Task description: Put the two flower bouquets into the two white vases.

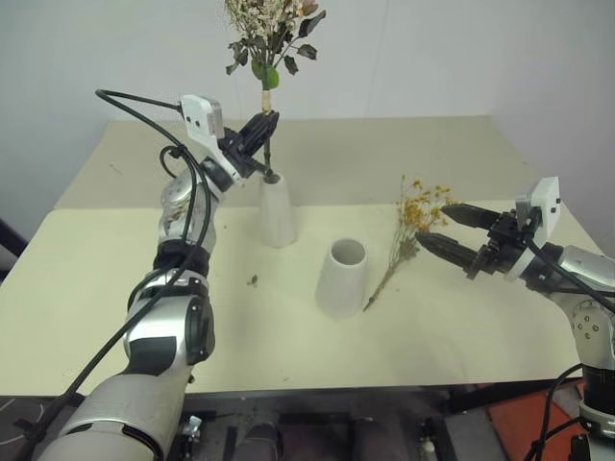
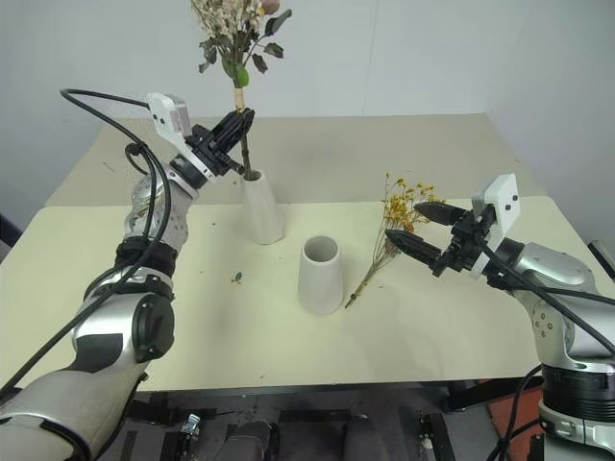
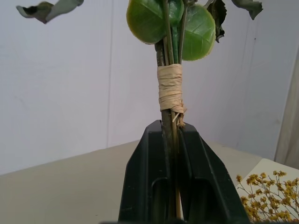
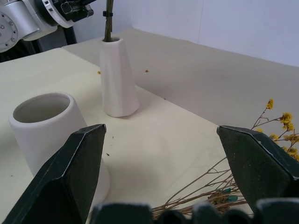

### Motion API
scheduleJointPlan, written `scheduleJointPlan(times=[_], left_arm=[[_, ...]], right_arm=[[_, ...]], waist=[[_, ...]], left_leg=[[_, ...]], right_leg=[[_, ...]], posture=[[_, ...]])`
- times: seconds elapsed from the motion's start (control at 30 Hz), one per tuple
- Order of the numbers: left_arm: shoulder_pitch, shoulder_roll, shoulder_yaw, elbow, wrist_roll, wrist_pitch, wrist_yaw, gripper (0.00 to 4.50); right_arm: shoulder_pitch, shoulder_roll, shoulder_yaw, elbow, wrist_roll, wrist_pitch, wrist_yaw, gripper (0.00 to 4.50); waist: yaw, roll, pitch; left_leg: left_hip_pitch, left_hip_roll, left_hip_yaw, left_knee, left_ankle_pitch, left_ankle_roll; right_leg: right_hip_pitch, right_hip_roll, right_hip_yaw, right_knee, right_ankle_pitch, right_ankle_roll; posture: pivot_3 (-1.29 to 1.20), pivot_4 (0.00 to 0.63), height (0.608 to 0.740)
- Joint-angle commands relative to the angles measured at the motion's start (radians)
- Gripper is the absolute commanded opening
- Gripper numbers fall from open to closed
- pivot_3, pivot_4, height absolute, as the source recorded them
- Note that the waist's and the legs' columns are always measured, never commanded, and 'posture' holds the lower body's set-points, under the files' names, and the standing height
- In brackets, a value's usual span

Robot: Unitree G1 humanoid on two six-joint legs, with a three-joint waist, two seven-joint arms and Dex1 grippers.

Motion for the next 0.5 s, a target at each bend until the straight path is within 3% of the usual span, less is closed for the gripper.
scheduleJointPlan(times=[0.03, 0.5], left_arm=[[0.004, 0.000, 0.005, -0.050, -0.011, -0.020, 0.003, 0.02], [0.051, -0.014, -0.007, -0.067, -0.004, -0.011, 0.018, 0.02]], right_arm=[[-0.005, -0.003, -0.031, -0.036, 0.023, -0.024, -0.004, 4.50], [-0.003, -0.004, -0.033, -0.041, 0.026, -0.022, -0.004, 4.50]], waist=[[-0.001, 0.000, 0.000], [-0.001, 0.000, 0.000]], left_leg=[[0.000, 0.000, 0.000, 0.000, 0.000, 0.000], [0.000, 0.000, 0.000, 0.001, 0.000, 0.000]], right_leg=[[0.000, 0.000, 0.000, 0.001, 0.000, 0.000], [0.000, 0.000, 0.000, 0.000, 0.000, 0.000]], posture=[[0.00, 0.150, 0.740], [0.00, 0.150, 0.740]])
